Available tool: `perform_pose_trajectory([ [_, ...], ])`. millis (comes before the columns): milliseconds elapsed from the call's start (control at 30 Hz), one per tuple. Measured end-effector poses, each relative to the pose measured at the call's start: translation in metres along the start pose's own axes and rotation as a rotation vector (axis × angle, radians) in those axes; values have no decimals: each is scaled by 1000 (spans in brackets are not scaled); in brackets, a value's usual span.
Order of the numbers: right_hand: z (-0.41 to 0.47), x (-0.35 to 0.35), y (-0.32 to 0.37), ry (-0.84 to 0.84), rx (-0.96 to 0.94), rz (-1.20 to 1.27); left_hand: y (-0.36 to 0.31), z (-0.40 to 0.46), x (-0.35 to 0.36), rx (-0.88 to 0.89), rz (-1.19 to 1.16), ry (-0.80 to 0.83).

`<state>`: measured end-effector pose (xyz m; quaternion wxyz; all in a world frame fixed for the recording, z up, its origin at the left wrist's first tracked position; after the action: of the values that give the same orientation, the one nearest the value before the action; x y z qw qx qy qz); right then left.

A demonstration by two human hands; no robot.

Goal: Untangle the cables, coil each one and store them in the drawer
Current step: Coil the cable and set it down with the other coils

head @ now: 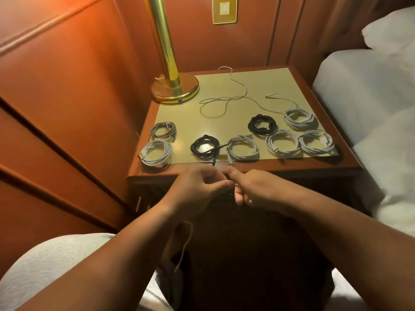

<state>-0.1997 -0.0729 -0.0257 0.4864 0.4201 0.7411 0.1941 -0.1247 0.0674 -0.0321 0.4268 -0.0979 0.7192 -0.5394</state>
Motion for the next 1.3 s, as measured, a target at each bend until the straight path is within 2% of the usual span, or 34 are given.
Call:
perform_pose_trajectory([
  [67, -6, 5, -4, 235, 77, 476, 0, -2, -1, -52, -248, 0],
  [167, -13, 12, -5, 611, -56, 1057, 3, -7, 12, -146, -585, 61],
  [200, -15, 12, -5, 670, -117, 1187, 2, -9, 19, -175, -683, 84],
  [267, -17, 12, -3, 629, -188, 1323, 1, -11, 32, -247, -808, 120],
  [400, -21, 9, 0, 332, -333, 1258, -4, -20, 49, -348, -896, 180],
  [467, -19, 6, 1, 233, -445, 1101, 0, -22, 53, -410, -877, 208],
  [567, -16, 4, 4, -46, -632, 553, 4, -22, 54, -478, -819, 249],
  [667, -12, 0, 3, -299, -681, -9, 4, -22, 55, -498, -746, 336],
  [733, -11, -2, 3, -387, -601, -420, 5, -22, 54, -488, -641, 364],
  [800, -9, -2, 2, -362, -420, -568, 9, -20, 51, -447, -501, 359],
  [867, -8, 0, 0, -302, -294, -551, 9, -15, 44, -336, -239, 314],
  [967, -4, 3, -4, -219, -234, -469, 5, -8, 30, -61, 237, 145],
  [1067, 0, 3, -5, -52, -125, -221, 5, -6, 20, 7, 149, -1],
  [1200, -8, 2, -6, 300, 38, 507, 0, -5, 19, 122, -50, 146],
  [1267, -11, 3, -7, 382, 24, 657, -2, -7, 20, 145, -93, 130],
  [1300, -10, 4, -8, 356, 6, 653, -4, -7, 21, 154, -77, 92],
])
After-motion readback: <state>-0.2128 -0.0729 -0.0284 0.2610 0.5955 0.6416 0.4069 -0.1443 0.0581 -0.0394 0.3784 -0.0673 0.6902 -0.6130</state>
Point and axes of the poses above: each hand's wrist, its own z-axis towards the middle knuckle, its own x-axis out of the palm, y = z × x, the point moved 3 cm from there along z, towards the middle knuckle, and after that the axes turned 3 degrees about -y, right-handed, at the moved point
